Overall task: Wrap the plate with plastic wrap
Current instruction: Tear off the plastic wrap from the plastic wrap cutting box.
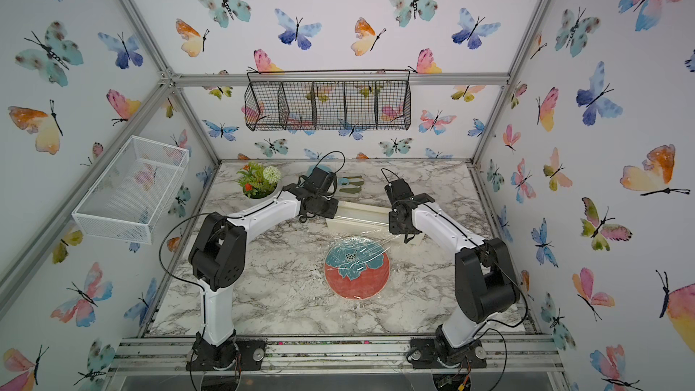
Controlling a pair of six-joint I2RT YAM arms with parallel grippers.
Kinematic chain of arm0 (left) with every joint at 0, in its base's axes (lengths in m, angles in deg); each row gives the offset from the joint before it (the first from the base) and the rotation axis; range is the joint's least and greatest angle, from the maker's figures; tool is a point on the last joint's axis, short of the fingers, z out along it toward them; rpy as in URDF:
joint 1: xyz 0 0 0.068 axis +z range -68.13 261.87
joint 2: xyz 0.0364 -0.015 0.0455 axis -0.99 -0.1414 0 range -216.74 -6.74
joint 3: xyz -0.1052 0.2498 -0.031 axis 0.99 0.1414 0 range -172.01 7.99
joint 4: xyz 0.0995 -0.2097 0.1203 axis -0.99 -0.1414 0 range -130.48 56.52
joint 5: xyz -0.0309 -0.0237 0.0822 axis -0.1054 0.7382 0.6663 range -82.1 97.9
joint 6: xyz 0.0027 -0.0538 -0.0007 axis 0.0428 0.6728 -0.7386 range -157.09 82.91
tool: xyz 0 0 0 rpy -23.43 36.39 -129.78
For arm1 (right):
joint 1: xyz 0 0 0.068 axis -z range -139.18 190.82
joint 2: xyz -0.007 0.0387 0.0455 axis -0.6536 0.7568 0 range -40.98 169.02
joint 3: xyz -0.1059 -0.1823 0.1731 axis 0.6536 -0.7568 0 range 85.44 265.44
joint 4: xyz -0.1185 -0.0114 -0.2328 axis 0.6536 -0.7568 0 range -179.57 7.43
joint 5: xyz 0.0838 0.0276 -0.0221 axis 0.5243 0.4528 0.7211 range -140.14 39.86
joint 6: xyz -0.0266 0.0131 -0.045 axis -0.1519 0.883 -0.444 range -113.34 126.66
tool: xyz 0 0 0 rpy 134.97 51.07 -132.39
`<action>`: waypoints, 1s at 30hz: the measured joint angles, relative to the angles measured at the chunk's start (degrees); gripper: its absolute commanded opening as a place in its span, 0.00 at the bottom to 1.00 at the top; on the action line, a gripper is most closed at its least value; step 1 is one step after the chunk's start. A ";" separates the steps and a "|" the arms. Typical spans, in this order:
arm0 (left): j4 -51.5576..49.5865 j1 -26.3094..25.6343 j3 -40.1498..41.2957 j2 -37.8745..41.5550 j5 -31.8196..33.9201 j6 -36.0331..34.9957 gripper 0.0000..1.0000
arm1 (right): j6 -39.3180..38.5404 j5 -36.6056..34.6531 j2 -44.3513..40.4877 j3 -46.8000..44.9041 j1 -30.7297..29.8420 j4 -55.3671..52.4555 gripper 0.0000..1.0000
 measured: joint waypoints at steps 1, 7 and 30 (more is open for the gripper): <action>0.00 0.00 0.00 0.00 0.02 0.02 0.21 | 0.04 0.20 0.00 0.07 0.00 0.02 0.32; -0.02 0.00 -0.04 -0.04 0.04 0.07 0.21 | 0.07 0.46 0.24 0.26 0.02 0.04 0.37; 1.97 0.63 -0.96 -1.46 3.15 0.04 0.15 | 1.88 -0.02 2.25 0.22 -0.22 2.38 0.29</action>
